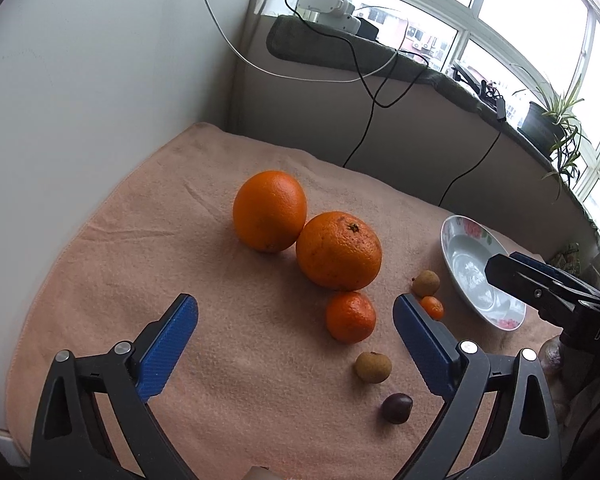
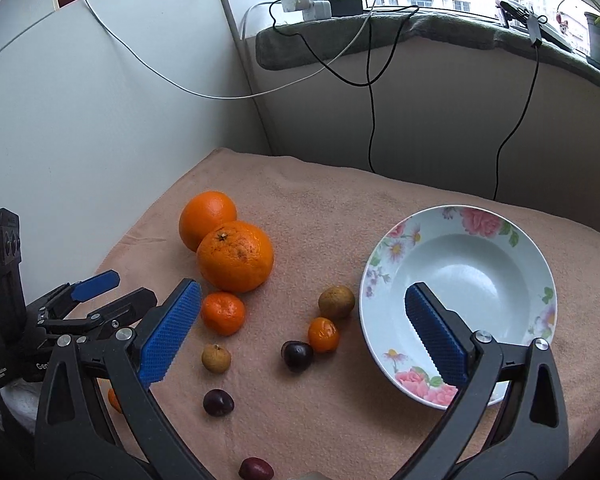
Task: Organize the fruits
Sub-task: 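Move the open right gripper toward the large dimpled orange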
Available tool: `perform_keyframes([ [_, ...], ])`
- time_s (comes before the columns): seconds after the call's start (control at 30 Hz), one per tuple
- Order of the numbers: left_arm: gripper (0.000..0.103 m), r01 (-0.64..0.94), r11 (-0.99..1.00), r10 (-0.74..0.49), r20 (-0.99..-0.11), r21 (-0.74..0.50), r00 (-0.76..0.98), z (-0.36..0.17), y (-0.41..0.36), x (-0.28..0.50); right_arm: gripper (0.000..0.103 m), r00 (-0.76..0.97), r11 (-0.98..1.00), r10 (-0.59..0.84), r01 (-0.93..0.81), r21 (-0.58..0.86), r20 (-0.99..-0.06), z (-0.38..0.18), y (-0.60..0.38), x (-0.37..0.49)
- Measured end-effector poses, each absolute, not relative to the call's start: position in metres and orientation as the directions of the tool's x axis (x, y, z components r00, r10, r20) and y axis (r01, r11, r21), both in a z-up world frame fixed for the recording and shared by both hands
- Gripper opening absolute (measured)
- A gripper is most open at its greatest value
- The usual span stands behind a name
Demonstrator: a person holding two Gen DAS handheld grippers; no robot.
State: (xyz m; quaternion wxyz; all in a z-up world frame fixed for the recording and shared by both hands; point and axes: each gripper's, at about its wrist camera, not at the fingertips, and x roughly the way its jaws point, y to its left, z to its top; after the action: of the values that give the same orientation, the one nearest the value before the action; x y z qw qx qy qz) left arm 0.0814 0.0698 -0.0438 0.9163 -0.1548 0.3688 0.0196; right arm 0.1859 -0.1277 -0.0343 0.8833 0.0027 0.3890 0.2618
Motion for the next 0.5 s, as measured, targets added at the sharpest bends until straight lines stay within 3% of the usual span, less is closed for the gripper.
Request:
perform_keyframes([
  [0.5, 0.097, -0.14, 0.951, -0.114, -0.735, -0.275, 0.669, -0.057, 0.064, 0.112, 0.103, 0.369, 0.798, 0.536, -0.513, 0.315, -0.759, -0.059, -0.081, 0.249],
])
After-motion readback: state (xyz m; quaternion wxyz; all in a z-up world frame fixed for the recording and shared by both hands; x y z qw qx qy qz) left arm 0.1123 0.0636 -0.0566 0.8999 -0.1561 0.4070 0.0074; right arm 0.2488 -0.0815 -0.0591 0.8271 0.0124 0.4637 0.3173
